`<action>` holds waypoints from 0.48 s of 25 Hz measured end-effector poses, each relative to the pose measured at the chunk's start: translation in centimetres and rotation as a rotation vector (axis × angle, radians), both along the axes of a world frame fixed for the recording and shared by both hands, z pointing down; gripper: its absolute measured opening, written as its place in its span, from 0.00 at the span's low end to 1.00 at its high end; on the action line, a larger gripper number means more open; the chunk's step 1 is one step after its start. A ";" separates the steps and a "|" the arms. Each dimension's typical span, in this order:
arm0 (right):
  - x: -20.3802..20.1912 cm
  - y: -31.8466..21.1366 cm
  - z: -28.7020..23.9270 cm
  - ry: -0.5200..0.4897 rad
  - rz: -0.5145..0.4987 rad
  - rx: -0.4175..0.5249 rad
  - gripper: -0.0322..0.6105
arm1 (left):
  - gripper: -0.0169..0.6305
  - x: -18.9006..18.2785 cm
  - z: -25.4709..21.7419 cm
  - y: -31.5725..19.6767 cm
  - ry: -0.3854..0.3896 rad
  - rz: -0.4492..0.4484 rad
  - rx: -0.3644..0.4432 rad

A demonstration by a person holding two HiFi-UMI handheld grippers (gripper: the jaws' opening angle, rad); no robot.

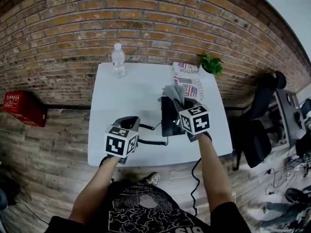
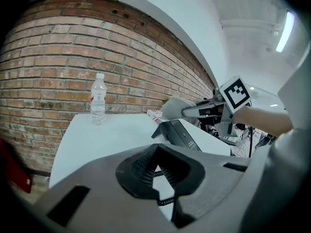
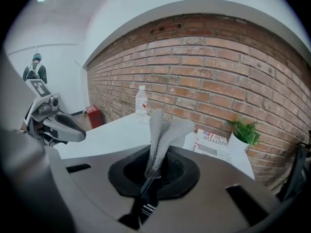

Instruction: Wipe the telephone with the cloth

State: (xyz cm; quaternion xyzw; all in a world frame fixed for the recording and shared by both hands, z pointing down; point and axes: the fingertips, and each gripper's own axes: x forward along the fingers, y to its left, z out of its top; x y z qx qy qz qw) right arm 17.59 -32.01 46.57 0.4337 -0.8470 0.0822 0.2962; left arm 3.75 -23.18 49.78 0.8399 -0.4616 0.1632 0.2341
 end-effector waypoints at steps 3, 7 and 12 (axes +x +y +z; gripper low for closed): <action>1.0 -2.2 0.5 0.059 -0.020 -0.016 0.07 | 0.03 -0.1 0.0 -0.3 -0.010 -0.018 0.000; 1.6 -4.4 1.8 0.147 -0.054 -0.040 0.07 | 0.04 -0.5 0.2 -0.5 -0.020 -0.048 -0.002; 0.7 -4.9 4.2 0.249 -0.167 -0.101 0.07 | 0.04 -1.5 0.4 -0.5 -0.026 -0.097 -0.007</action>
